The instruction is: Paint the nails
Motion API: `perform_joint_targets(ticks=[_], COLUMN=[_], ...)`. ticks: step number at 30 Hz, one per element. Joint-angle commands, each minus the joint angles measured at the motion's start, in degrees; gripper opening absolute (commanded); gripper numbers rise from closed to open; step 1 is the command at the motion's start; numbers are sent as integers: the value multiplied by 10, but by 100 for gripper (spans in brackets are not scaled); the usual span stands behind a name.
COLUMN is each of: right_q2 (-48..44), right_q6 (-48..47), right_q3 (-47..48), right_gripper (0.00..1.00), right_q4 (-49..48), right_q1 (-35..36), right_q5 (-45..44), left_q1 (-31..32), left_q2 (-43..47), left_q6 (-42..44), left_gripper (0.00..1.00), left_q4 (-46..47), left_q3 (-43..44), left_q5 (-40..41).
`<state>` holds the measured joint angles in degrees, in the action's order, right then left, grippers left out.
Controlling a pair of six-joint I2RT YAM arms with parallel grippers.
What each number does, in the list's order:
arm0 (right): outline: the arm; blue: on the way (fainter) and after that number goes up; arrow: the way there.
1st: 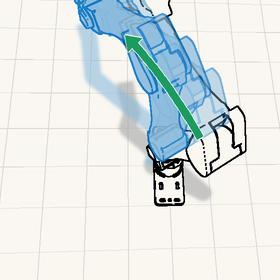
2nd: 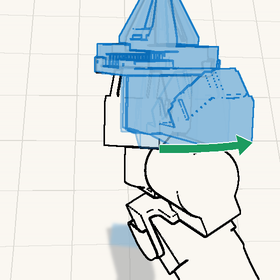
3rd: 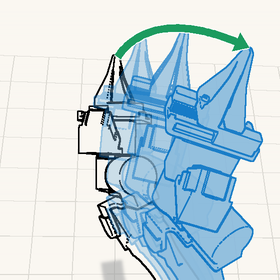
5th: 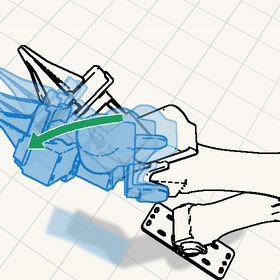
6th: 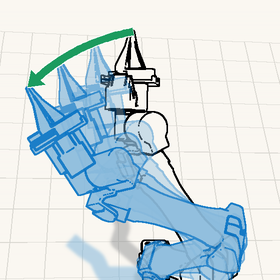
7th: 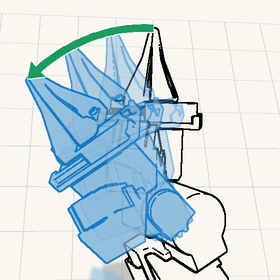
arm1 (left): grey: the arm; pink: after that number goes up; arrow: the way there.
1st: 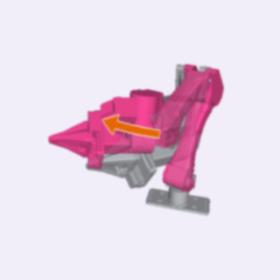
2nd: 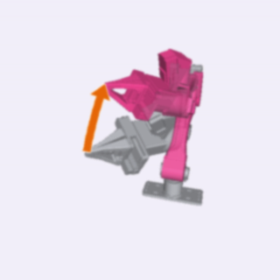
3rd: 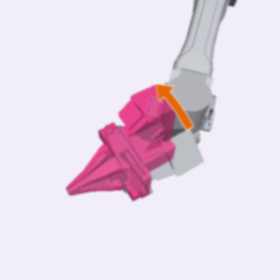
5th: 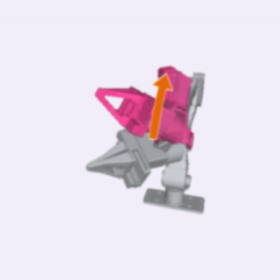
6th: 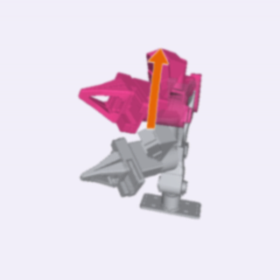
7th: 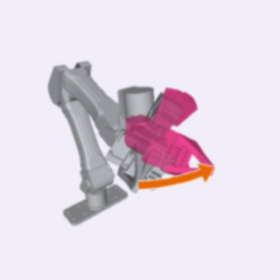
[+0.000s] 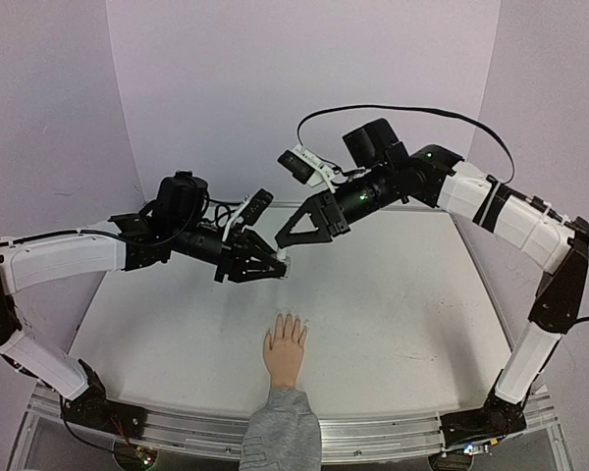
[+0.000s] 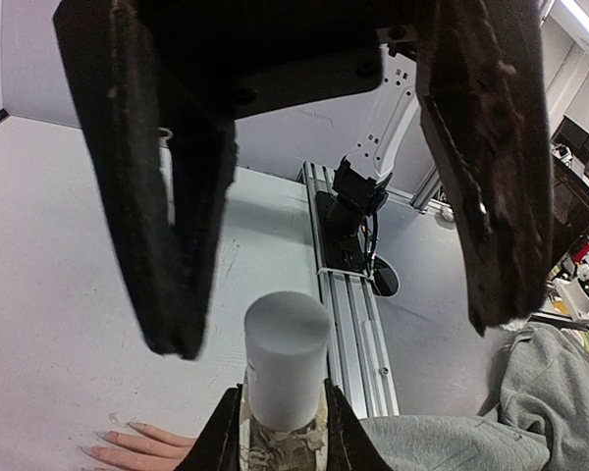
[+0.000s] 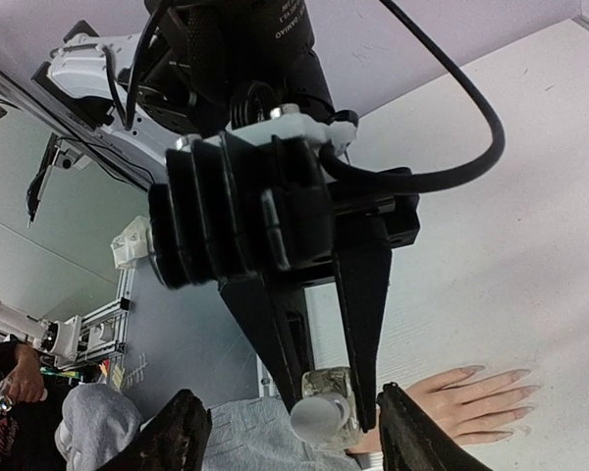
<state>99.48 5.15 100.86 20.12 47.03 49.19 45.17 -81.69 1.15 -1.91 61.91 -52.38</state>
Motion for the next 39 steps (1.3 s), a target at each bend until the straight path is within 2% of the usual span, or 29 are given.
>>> perform_joint_targets(ticks=[1, 4, 10, 16, 19, 21, 24, 29, 32, 34, 36, 38, 39], right_q2=[9, 22, 34, 30, 18, 2, -30, -89, -118, -136, -152, -160, -160], right_q6=[-35, -45, -65, -73, -70, -61, -25, 19, 37, 60, 72, 77, 81], right_q3=[37, 49, 50, 51, 35, 12, -40, -121, -164, -203, -248, -292, -311], right_gripper=[52, 41, 31, 0, 0, 0, 0, 0, 0, 0, 0, 0, 0], right_q4=[48, 70, 88, 85, 72, 53, 6, -67, -72, -72, -72, -75, -79], right_q1=[13, 16, 24, 26, 26, 24, 6, -30, -50, -75, -111, -145, -168], right_q5=[-17, -29, -25, -26, -56, -108, -153, -215, -345, -446, -552, -610, -609], left_q1=[-3, -3, -5, -5, -7, -10, -17, -29, -33, -36, -37, -38, -38], left_q2=[-5, -5, -10, -16, -14, -6, 16, 44, 59, 69, 82, 92, 97], left_q6=[-5, -4, -3, -5, -6, -6, -6, -6, -19, -30, -37, -41, -44], left_gripper=[0, 0, 0, 0, 1, 12, 45, 68, 92, 99, 100, 100, 100], left_q4=[23, 23, 10, 4, 3, 2, 2, 2, 2, 2, 2, 1, 0], left_q3=[40, 41, 45, 50, 50, 44, 27, 3, -10, -18, -29, -35, -39], left_q5=[-17, -18, -22, -27, -13, 25, 96, 184, 244, 304, 368, 428, 453])
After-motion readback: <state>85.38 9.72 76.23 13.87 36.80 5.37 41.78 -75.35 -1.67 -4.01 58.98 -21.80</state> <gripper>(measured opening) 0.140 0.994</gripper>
